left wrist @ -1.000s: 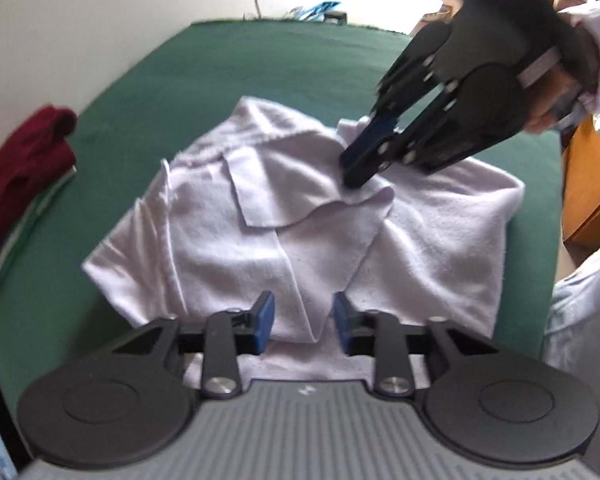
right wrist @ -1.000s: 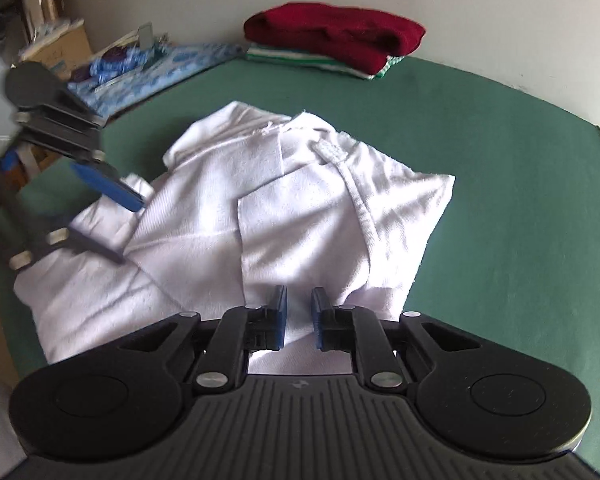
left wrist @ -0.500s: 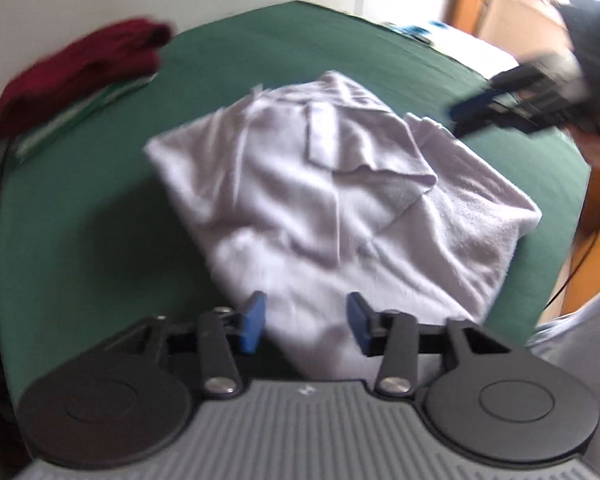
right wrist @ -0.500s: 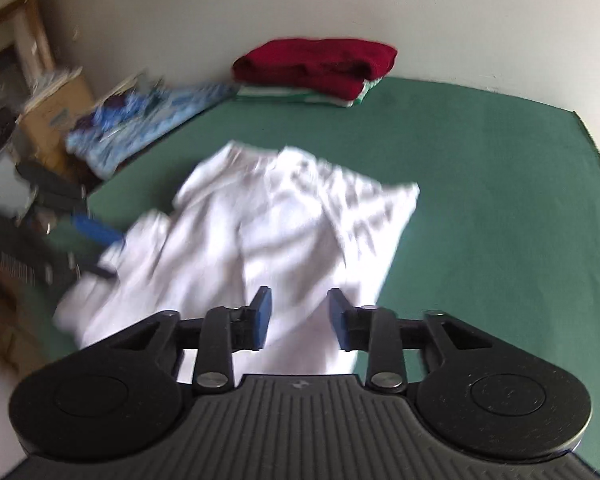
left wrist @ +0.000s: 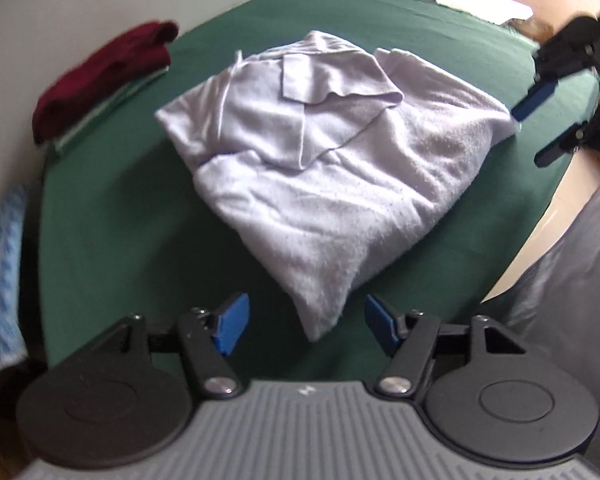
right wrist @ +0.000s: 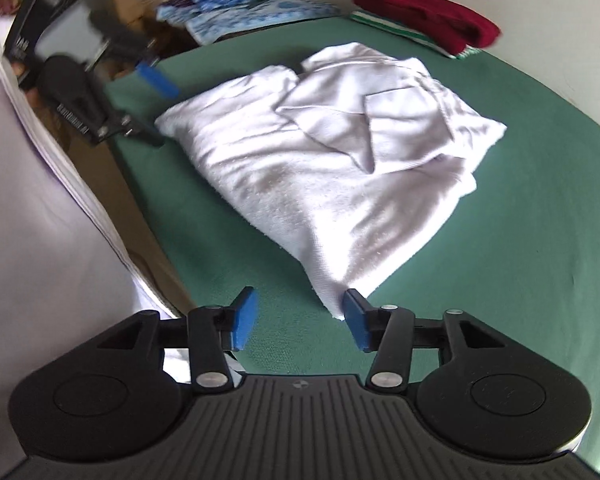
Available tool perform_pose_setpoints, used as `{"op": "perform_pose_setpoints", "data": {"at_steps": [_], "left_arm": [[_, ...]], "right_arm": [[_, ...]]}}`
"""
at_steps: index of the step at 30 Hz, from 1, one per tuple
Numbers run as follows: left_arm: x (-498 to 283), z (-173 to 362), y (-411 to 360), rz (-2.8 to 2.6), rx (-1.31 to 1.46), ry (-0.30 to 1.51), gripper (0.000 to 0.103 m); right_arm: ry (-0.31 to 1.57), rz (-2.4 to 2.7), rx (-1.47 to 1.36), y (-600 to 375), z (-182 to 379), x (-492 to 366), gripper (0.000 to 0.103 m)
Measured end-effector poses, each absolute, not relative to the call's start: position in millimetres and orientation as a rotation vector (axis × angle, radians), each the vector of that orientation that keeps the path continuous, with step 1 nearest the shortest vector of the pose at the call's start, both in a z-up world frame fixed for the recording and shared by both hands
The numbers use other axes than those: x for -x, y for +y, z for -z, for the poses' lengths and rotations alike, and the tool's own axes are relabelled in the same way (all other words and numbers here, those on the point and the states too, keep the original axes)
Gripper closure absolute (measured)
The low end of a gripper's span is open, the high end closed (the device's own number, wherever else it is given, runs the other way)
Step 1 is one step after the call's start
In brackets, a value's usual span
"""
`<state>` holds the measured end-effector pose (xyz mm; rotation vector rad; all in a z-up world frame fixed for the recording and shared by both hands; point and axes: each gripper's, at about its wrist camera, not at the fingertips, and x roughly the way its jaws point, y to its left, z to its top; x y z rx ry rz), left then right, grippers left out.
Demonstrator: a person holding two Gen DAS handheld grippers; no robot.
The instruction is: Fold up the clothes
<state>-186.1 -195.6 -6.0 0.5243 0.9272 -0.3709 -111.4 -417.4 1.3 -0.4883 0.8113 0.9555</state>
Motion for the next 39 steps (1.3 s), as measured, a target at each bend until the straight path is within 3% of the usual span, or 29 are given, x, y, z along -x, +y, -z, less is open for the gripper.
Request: {"op": "perform_pose_setpoints", "data": {"at_steps": [21, 26, 28, 30, 35, 39], "left_arm": [[183, 18, -212, 0.341, -0.657, 0.827, 0.020], [183, 18, -214, 0.348, -0.688, 0.810, 0.020], [187, 18, -215, 0.359, -0.676, 0.812, 0.035], [190, 17, -215, 0.382, -0.651, 0.828, 0.050], [193, 17, -217, 0.421, -0.681, 0.833, 0.059], [190, 16, -215, 0.461, -0.666, 0.877, 0.080]], "right_arm": [[0.567, -0.880, 0.606, -416, 7, 112, 0.052], [0.599, -0.884, 0.601, -411, 9, 111, 0.061], [0.611, -0.885, 0.598, -409, 10, 110, 0.078], [0.624, -0.887, 0.595, -407, 10, 110, 0.086], [0.665, -0.882, 0.560, -409, 7, 108, 0.092], [0.701, -0.873, 0.482, -413, 2, 101, 0.094]]}}
